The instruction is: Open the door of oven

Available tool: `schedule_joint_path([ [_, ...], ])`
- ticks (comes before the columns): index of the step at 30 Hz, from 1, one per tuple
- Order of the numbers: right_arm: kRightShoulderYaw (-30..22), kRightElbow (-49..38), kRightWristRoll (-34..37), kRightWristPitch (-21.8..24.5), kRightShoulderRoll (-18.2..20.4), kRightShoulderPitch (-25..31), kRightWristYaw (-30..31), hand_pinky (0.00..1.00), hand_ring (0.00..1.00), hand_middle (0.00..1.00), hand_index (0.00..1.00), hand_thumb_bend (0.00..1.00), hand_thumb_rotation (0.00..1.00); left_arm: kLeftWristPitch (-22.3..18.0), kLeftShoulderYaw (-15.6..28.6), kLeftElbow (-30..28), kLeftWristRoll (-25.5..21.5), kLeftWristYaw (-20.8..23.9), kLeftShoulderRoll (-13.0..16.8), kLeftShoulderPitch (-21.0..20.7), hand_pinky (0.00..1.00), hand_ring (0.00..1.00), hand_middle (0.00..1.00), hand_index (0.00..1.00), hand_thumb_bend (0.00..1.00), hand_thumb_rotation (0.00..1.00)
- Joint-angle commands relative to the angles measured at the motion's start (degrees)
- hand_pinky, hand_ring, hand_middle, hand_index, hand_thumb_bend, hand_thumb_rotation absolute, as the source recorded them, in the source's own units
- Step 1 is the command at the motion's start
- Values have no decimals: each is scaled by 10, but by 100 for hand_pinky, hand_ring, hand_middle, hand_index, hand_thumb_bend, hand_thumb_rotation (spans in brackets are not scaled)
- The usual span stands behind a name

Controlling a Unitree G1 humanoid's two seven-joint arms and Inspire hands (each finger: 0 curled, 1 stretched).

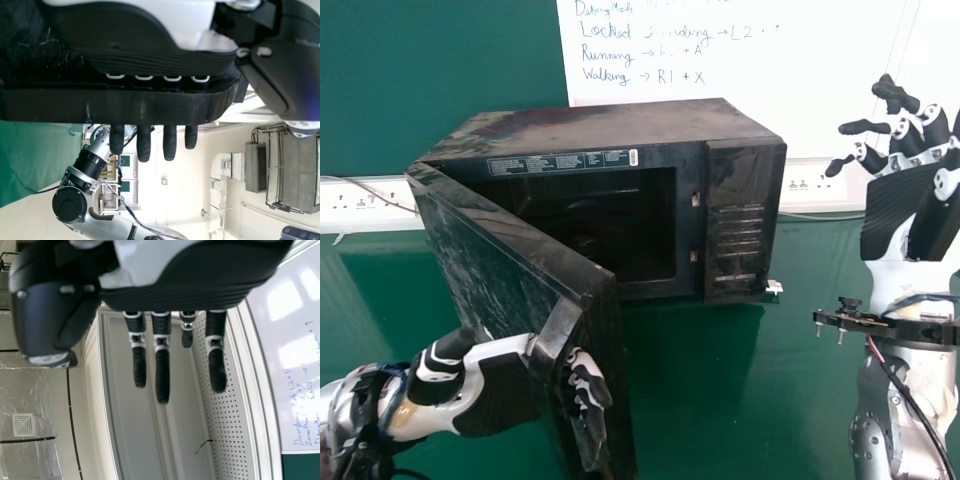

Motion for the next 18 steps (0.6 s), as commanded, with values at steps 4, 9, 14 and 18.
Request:
schedule_joint_path([
  [4,0,-3,0,-3,-1,-6,1,47,60,72,73,100,100,-64,73,-46,-90,15,-62,7,16,28,40,55,91,21],
  [9,1,-6,1,0,1,-6,-1,47,59,71,73,100,100,-103,109,-83,-70,44,-69,30,16,28,38,50,64,12],
  [14,0,-3,2,-1,0,-7,0,46,59,71,73,100,100,139,86,-73,-133,10,96,20,7,17,28,48,52,6],
  [18,0,-1,4,-2,-2,-8,2,46,59,71,73,100,100,196,105,-68,-153,25,126,28,7,15,23,48,52,6],
])
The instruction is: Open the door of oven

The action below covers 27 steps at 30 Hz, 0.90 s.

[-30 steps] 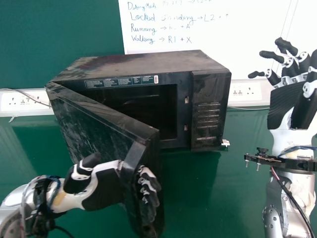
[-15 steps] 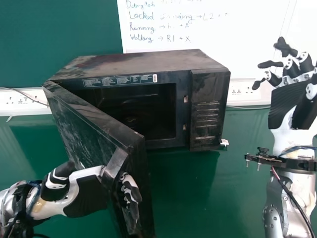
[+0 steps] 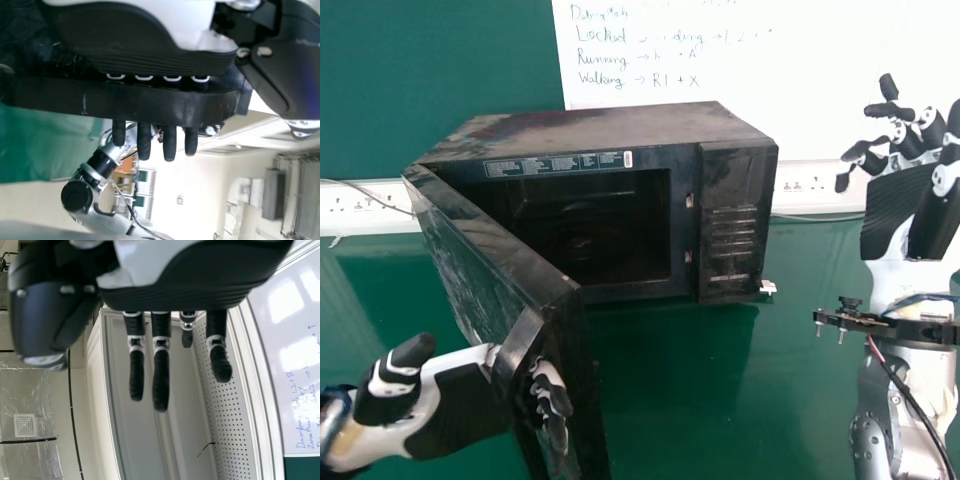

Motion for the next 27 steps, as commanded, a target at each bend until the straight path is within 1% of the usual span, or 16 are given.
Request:
schedule_joint_path([
  [1,-2,-1,3,-3,-1,-7,2,46,59,72,73,100,100,61,36,10,-103,-13,34,-32,7,15,22,48,52,6],
  [3,-2,-1,3,-3,-2,-6,2,47,60,72,73,100,100,86,51,30,-123,-28,48,-31,6,13,21,48,52,5],
  [4,-3,-2,3,-2,-2,-6,2,47,60,72,73,100,100,76,60,37,-126,-39,43,-26,5,12,21,48,52,5],
  [5,-3,-2,3,-2,-3,-6,2,47,61,72,73,100,100,94,65,43,-130,-44,58,-21,5,12,22,48,52,5],
  [6,-3,-2,3,-1,-3,-6,2,47,61,72,73,100,100,100,74,42,-123,-49,78,-16,5,12,21,48,52,5],
  [7,-3,-2,3,-2,-3,-6,2,47,60,72,73,100,100,108,96,34,-127,-31,84,-5,6,13,21,48,52,6],
  [8,-4,-2,3,-2,-3,-6,2,47,60,72,73,100,100,125,128,20,-125,-3,100,8,7,14,23,48,52,6],
  [9,-4,-1,3,-2,-3,-6,2,47,60,71,73,100,100,120,159,6,-128,20,95,18,7,13,21,48,52,6],
  [10,-4,-1,4,-3,-4,-7,4,47,60,71,73,100,100,127,185,-2,-130,34,101,28,5,12,20,48,52,7],
  [11,-4,0,4,-4,-4,-7,4,47,60,71,73,100,100,131,213,-16,-115,43,117,43,4,10,20,48,52,7],
  [12,-5,2,5,-4,-5,-7,5,47,60,71,73,100,100,133,234,-20,-103,36,136,52,5,11,20,47,52,8],
  [15,-6,5,6,-5,-6,-8,7,46,60,71,73,100,100,105,289,-24,-76,19,147,79,6,12,21,47,51,8],
  [16,-7,6,7,-5,-6,-9,7,47,60,71,73,100,100,106,301,-24,-73,17,152,87,5,12,20,47,52,8],
  [19,-8,9,9,-5,-7,-10,10,47,60,71,73,100,100,87,320,-30,-53,11,154,104,5,11,19,47,52,7],
  [24,-9,9,9,-5,-8,-9,11,47,60,72,73,100,100,60,359,-39,-57,6,129,124,4,9,17,47,51,6],
  [27,-10,9,10,-6,-7,-8,12,46,60,71,73,100,100,33,386,-28,-30,-21,143,146,4,9,16,47,51,7],
])
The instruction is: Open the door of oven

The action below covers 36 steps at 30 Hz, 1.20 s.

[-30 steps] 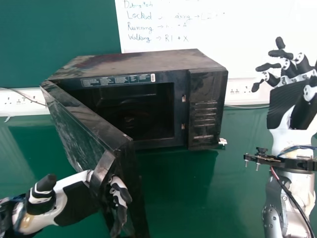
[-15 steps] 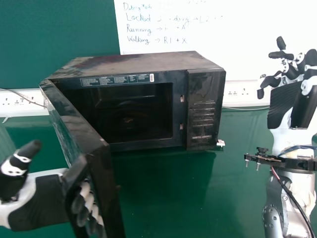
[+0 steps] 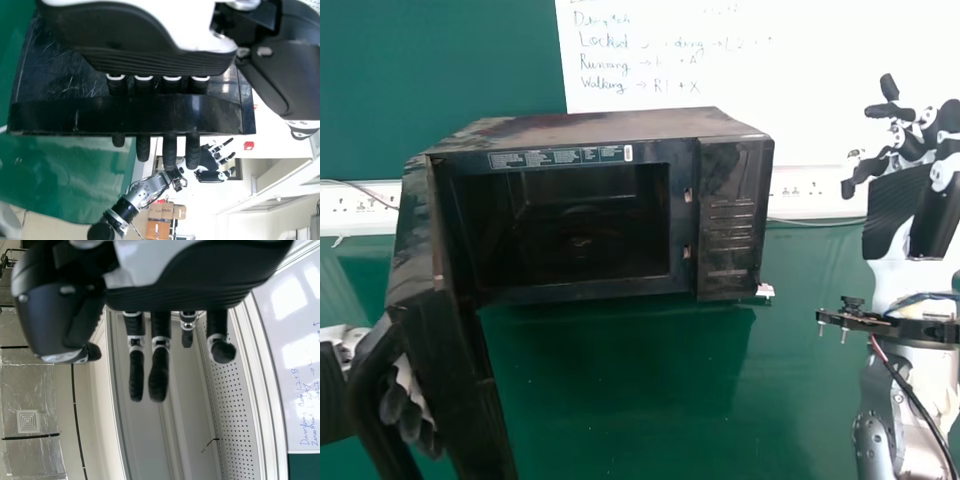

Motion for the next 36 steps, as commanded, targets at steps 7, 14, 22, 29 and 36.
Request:
schedule_joint_path([
  [7,-6,6,8,-5,-5,-6,10,47,60,72,73,100,100,-8,94,88,-28,-72,52,19,5,9,17,48,51,7],
  [14,-7,4,13,-2,-6,-6,14,46,59,71,73,100,99,95,152,135,-44,-35,31,59,3,8,17,47,51,6],
  [22,-5,1,12,2,-5,-5,16,46,59,71,73,100,100,-56,230,77,-2,96,-95,43,15,20,24,47,50,8],
  [29,-3,1,7,3,-6,-5,15,46,59,70,73,100,100,-306,166,269,-44,48,-228,-180,8,12,23,44,91,50],
  [36,-3,0,8,6,-7,-5,16,47,60,71,73,100,100,-289,143,438,-48,-42,-190,-248,7,12,24,51,95,57],
])
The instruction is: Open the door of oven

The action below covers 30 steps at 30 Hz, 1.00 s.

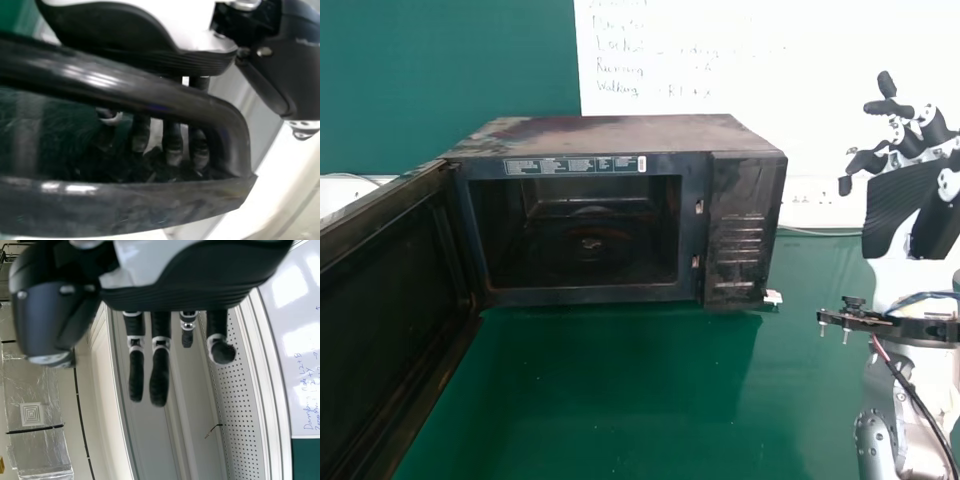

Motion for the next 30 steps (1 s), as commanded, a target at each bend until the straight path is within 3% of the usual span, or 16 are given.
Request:
schedule_joint_path([
  [1,0,-2,1,5,-5,-3,1,47,60,71,73,100,100,-9,12,57,-107,-20,60,-108,7,12,24,51,95,57],
  [6,0,-1,0,4,-5,-2,2,47,60,71,73,100,100,-39,13,130,-100,-45,77,-124,7,12,24,52,98,65],
  [10,0,1,1,2,-5,-3,5,47,59,71,73,100,100,-39,-3,172,-112,-60,93,-125,9,14,27,53,97,59],
  [13,-1,0,2,3,-5,-3,4,47,59,71,74,100,100,-53,-17,222,-114,-80,113,-126,14,19,34,55,97,60],
  [16,-2,-2,3,5,-6,-1,4,47,59,71,73,100,100,-56,-25,241,-114,-59,113,-115,16,23,40,53,96,60],
  [19,-2,-4,6,5,-6,-1,6,46,59,71,73,100,100,-66,-30,239,-112,-27,101,-104,15,21,38,50,92,54],
  [24,-1,-9,3,7,-5,0,2,46,59,71,73,100,100,-88,-44,256,-104,21,94,-92,17,23,39,55,93,49],
  [30,0,-7,4,5,-5,-1,7,46,59,71,74,100,100,-81,-64,237,-104,67,88,-77,31,38,50,56,95,46],
])
